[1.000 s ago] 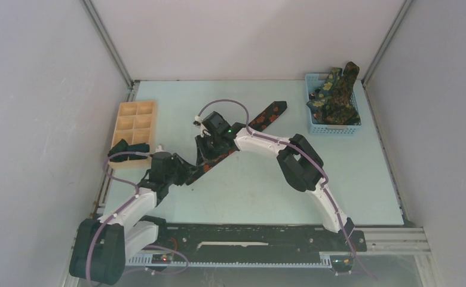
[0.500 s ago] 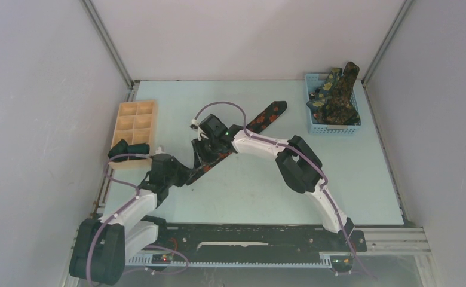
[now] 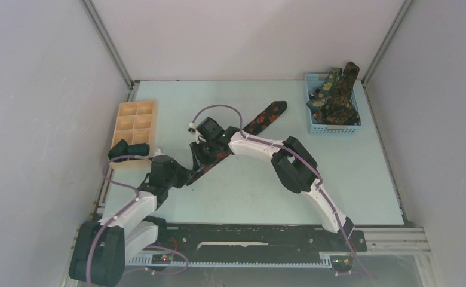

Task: Roll the ties
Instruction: Roll the tie at the center of the board.

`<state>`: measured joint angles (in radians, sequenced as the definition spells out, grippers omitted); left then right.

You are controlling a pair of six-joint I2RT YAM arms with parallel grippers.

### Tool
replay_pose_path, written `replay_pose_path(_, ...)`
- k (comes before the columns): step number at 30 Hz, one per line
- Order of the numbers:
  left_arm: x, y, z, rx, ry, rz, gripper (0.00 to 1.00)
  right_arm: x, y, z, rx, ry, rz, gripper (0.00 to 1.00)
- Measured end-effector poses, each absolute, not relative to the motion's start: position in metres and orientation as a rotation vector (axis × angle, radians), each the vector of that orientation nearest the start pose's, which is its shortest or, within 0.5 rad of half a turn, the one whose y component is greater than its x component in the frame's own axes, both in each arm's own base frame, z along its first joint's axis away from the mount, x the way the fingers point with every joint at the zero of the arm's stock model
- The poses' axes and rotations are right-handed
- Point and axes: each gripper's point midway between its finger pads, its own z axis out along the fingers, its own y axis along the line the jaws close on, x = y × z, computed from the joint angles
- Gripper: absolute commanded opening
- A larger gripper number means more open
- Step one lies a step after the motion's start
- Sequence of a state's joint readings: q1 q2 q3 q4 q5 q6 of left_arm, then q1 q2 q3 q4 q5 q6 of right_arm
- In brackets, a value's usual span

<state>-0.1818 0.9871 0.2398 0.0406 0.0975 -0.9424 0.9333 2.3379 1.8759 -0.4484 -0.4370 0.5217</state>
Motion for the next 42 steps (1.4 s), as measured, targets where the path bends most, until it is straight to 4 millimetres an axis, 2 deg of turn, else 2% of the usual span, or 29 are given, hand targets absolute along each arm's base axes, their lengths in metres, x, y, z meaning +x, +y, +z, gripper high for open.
replay_pose_path(4,0.25,-0.097,0.03,-0.835,2.225,-0.678,0.0,0.257,0.502,0.041,-0.759,2.65,1.057,0.32)
replay_pose_path(11,0.25,-0.097,0.031,-0.834,2.224,-0.679,0.01,0.26,0.502,0.039,-0.759,2.653,1.03,0.31)
replay_pose_path(13,0.25,-0.097,0.031,-0.833,2.222,-0.679,0.08,0.261,0.503,0.038,-0.76,2.654,1.022,0.29)
replay_pose_path(20,0.246,-0.094,0.039,-0.832,2.201,-0.672,0.42,0.264,0.502,0.028,-0.762,2.664,0.985,0.2)
replay_pose_path(25,0.242,-0.089,0.052,-0.833,2.176,-0.65,0.56,0.264,0.504,0.026,-0.764,2.666,0.989,0.17)
replay_pose_path(30,0.236,-0.079,0.062,-0.844,2.16,-0.595,0.59,0.264,0.504,0.026,-0.765,2.666,0.99,0.15)
replay_pose_path(35,0.223,-0.069,0.058,-0.873,2.17,-0.536,0.61,0.264,0.504,0.026,-0.766,2.666,0.992,0.14)
replay_pose_path(38,0.219,-0.067,0.053,-0.885,2.169,-0.523,0.6,0.264,0.504,0.026,-0.766,2.666,0.992,0.14)
replay_pose_path(42,0.21,-0.064,0.034,-0.925,2.193,-0.505,0.6,0.264,0.504,0.026,-0.766,2.666,0.993,0.13)
